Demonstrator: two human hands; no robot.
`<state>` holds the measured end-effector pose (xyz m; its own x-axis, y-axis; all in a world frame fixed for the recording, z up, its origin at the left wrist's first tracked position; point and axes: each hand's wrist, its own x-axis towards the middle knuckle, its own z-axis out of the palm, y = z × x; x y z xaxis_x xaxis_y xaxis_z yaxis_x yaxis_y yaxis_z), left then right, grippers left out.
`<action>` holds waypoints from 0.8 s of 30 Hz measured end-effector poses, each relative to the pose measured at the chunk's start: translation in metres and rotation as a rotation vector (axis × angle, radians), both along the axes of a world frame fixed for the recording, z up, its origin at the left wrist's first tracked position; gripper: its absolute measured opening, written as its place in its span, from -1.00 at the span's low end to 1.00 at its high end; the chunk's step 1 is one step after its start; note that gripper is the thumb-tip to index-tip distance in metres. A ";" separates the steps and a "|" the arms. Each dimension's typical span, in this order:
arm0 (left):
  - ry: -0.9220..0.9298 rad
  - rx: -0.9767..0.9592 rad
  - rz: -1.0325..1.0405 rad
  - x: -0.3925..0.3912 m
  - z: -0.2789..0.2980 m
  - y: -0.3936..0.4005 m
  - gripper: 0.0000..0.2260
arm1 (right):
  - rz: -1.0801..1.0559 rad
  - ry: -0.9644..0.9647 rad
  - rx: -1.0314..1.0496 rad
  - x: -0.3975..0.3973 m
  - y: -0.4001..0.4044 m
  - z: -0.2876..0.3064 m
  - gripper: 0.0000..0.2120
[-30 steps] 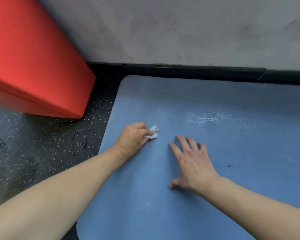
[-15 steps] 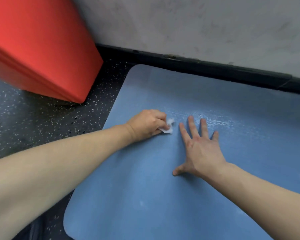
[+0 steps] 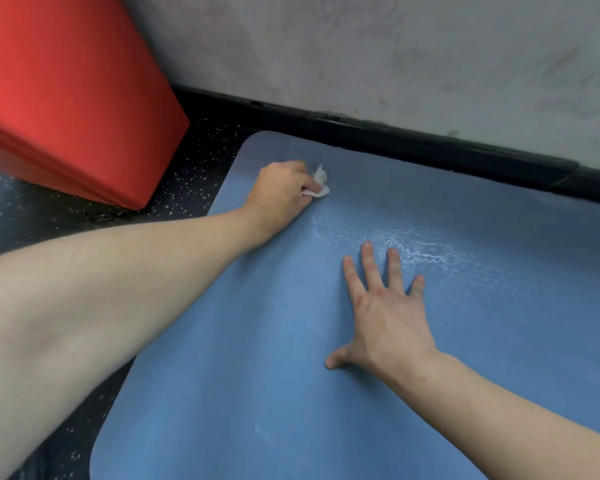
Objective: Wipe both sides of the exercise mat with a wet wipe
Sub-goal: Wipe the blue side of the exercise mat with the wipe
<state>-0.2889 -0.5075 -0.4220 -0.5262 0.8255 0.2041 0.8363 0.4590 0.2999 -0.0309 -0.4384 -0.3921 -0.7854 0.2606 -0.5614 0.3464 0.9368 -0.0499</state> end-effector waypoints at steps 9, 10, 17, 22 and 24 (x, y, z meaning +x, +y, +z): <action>-0.026 -0.076 0.331 -0.035 0.007 0.036 -0.82 | 0.027 0.096 -0.038 -0.008 0.051 0.029 0.39; -0.046 -0.056 0.239 -0.030 0.006 0.043 -0.83 | -0.001 0.091 -0.013 -0.015 0.071 0.033 0.43; -0.097 0.030 0.088 -0.037 0.005 0.062 -0.83 | -0.132 -0.050 -0.010 -0.037 0.137 0.020 0.57; -0.102 -0.045 -0.400 0.000 0.001 0.046 -0.87 | -0.125 -0.007 0.015 -0.035 0.136 0.017 0.58; -0.073 -0.034 -0.223 -0.019 0.008 0.043 -0.86 | -0.124 -0.008 0.017 -0.035 0.136 0.017 0.58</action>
